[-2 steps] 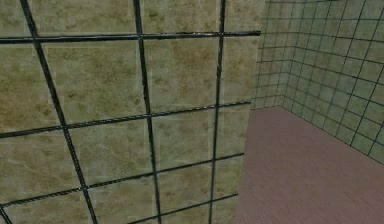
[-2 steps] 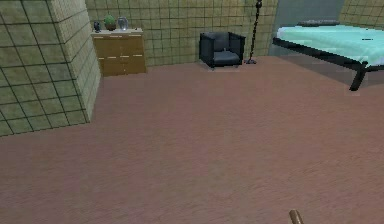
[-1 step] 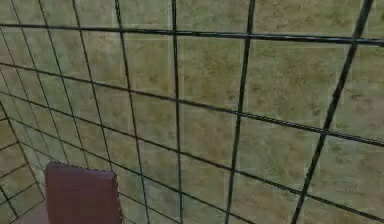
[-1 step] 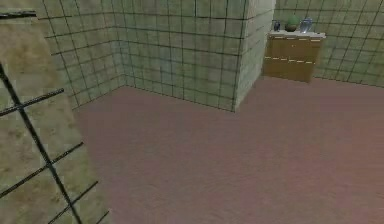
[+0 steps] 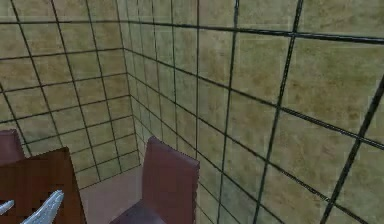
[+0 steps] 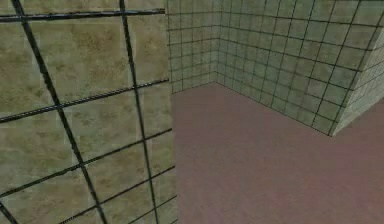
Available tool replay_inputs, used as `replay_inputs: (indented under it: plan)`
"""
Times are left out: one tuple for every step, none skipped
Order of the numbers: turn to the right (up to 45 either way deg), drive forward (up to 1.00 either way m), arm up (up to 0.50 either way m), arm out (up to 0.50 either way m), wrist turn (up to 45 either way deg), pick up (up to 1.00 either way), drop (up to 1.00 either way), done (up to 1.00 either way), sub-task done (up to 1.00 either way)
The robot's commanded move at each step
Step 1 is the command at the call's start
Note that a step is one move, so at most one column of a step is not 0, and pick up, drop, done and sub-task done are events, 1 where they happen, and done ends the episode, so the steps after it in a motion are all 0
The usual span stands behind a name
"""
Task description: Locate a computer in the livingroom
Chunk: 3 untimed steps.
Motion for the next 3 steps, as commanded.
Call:
replay_inputs:
  plan:
    - [-45.0,0.0,0.0,0.0,0.0,0.0,0.0,0.0,0.0]
    - [45.0,0.0,0.0,0.0,0.0,0.0,0.0,0.0,0.0]
    - [45.0,0.0,0.0,0.0,0.0,0.0,0.0,0.0,0.0]
